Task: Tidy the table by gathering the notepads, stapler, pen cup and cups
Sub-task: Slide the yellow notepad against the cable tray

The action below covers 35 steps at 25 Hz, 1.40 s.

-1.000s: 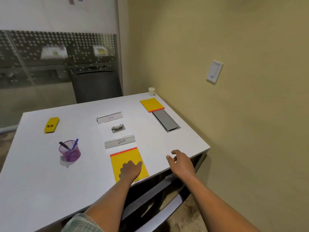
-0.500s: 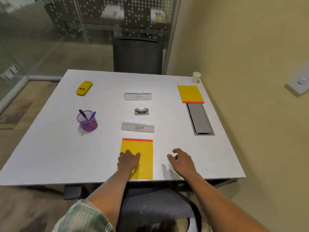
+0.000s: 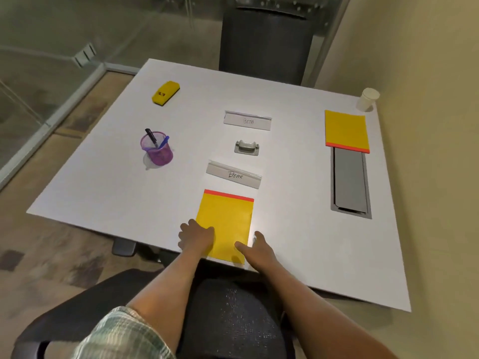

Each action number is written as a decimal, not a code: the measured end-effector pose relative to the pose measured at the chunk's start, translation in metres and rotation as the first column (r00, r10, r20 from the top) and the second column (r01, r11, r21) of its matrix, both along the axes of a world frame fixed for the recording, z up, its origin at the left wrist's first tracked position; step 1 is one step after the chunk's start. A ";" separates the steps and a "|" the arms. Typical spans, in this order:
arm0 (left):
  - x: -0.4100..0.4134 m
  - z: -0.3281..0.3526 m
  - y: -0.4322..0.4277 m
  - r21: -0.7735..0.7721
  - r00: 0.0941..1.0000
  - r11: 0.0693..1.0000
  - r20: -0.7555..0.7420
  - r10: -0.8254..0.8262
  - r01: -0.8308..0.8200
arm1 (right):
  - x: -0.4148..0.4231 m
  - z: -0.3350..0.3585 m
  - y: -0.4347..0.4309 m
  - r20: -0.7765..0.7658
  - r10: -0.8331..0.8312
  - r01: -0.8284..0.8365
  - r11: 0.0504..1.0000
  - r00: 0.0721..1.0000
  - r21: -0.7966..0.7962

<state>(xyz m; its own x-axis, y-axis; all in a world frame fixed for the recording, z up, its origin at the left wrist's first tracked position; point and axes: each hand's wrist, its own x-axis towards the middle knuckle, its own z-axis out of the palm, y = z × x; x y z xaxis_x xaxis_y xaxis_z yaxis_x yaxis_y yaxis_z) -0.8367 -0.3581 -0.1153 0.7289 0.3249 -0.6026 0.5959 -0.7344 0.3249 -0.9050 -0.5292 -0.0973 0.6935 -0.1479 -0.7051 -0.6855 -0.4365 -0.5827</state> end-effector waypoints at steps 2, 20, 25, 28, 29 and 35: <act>-0.003 -0.003 -0.012 -0.023 0.997 0.997 -0.025 0.073 -0.073 | 0.002 -0.005 -0.011 0.007 -0.009 0.009 0.999 1.000 0.033; -0.029 -0.013 -0.208 -0.347 0.945 0.896 0.072 0.320 -0.277 | -0.004 -0.016 -0.239 -0.011 -0.157 0.156 0.987 0.988 -0.029; -0.013 -0.013 -0.268 -0.441 0.959 0.872 0.074 0.274 -0.215 | 0.001 -0.017 -0.285 0.037 -0.264 0.266 0.956 0.964 -0.122; -0.014 -0.016 -0.308 -0.463 0.980 0.873 0.043 0.194 -0.153 | 0.000 -0.016 -0.318 0.042 -0.318 0.320 0.926 0.947 -0.199; -0.014 -0.017 -0.320 -0.468 0.986 0.874 0.035 0.166 -0.130 | -0.002 -0.016 -0.329 0.043 -0.340 0.341 0.914 0.939 -0.220; -0.008 -0.021 -0.368 -0.417 0.999 0.908 0.048 -0.023 0.041 | -0.008 -0.021 -0.371 0.031 -0.477 0.468 0.844 0.878 -0.263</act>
<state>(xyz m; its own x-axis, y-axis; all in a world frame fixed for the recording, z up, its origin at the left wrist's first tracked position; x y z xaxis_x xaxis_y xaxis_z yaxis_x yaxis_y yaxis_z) -0.8451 -0.7260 -0.1363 0.7618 0.0259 -0.6473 0.5537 -0.5447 0.6298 -0.9131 -0.9003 -0.1179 0.4700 -0.6290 -0.6193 -0.8640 -0.1844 -0.4685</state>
